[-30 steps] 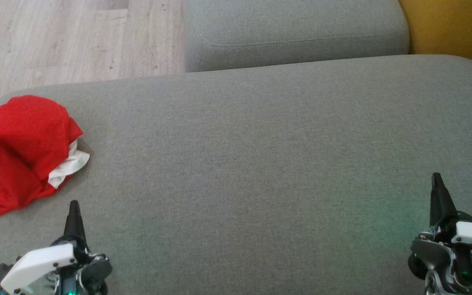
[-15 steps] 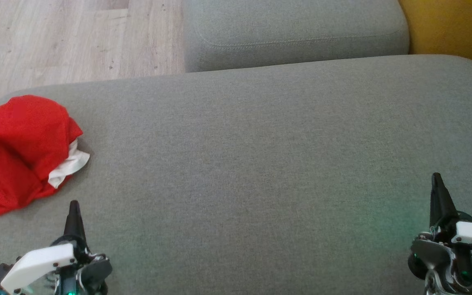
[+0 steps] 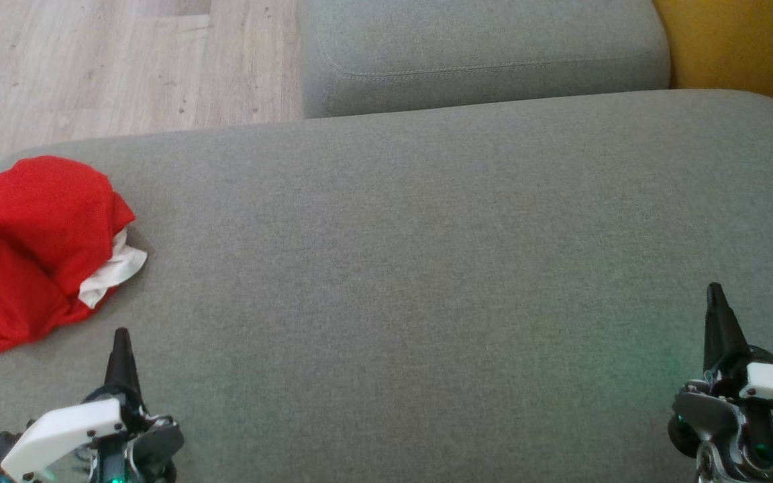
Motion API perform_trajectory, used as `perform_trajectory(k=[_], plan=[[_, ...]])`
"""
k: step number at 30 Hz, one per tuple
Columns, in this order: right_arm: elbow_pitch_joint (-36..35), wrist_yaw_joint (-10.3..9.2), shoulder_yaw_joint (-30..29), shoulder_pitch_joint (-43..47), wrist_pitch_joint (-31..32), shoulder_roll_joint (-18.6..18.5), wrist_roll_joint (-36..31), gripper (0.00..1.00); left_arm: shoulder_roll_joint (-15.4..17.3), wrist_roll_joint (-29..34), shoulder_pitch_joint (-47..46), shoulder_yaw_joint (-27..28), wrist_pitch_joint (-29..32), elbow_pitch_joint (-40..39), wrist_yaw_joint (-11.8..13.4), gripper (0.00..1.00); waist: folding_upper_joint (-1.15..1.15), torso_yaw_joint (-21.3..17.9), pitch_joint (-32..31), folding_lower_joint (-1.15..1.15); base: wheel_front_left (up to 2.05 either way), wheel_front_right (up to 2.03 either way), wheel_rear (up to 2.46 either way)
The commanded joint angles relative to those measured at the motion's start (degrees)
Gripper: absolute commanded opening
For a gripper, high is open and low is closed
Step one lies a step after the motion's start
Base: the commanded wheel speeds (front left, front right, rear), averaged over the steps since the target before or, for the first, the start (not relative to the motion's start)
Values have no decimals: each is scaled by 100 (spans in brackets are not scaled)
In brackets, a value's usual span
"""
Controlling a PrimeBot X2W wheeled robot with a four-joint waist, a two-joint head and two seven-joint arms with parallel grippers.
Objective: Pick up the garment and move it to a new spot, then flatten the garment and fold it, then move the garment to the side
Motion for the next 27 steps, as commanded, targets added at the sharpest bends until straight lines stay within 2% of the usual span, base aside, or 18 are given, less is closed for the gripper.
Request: perform_trajectory(k=[1,22,23,27], plan=[[-209,-4,120,-300,33,-29,-16,0,26,-32,-272,211,40,-207,-41,0,0,0,0,0,0,0,0],[-209,-4,120,-300,33,-29,-16,0,26,-32,-272,211,40,-207,-41,0,0,0,0,0,0,0,0],[0,0,0,0,0,0,0,100,0,0,0,0,0,0,0,100,0,0,0,0,0,0,0],[159,0,15,68,-10,10,-6,100,-3,7,63,-38,-13,151,3,100,0,0,0,0,0,0,0]])
